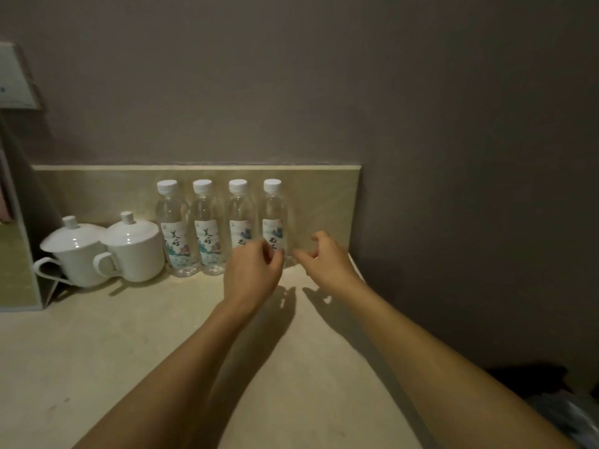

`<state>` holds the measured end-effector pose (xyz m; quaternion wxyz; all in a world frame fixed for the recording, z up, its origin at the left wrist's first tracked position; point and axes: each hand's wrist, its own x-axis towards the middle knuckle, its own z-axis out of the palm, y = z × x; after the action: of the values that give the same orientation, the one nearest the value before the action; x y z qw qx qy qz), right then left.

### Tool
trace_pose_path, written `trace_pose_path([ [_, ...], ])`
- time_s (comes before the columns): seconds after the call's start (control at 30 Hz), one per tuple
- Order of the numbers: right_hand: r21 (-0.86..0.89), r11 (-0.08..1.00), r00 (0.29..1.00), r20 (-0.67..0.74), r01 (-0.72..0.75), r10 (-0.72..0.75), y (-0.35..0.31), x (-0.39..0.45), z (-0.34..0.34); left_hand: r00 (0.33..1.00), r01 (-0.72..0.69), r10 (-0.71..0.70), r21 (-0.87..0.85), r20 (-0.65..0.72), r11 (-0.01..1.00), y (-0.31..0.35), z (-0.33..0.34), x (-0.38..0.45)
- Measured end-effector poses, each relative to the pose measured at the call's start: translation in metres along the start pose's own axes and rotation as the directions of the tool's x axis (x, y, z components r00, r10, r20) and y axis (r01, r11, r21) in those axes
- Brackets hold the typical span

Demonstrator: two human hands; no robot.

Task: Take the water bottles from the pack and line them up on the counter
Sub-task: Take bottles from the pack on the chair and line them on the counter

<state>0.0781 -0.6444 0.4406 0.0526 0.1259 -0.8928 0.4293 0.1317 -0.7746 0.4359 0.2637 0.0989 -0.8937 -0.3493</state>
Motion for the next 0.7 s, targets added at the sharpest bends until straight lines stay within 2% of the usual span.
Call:
trace_pose_path([
  [0.13,0.082,0.995,0.991,-0.122,0.059,-0.049,0.035,-0.030,-0.067,0.996,-0.084,0.087,-0.123,0.020,0.989,0.075,0.029,-0.032],
  [0.27,0.134,0.985,0.953,-0.296,0.107,-0.064,0.089,-0.071,-0.147,0.991,-0.091,0.113,-0.257,0.071,0.962,0.155,0.079,-0.071],
  [0.43,0.219,0.974,0.909,-0.416,0.066,0.032,0.178,-0.129,-0.243,0.984,-0.072,0.117,-0.306,0.132,0.949,0.240,0.152,-0.125],
  [0.7,0.258,0.964,0.855,-0.483,-0.067,0.189,0.305,-0.187,-0.335,0.926,0.033,0.100,-0.343,0.364,0.939,0.336,0.276,-0.209],
])
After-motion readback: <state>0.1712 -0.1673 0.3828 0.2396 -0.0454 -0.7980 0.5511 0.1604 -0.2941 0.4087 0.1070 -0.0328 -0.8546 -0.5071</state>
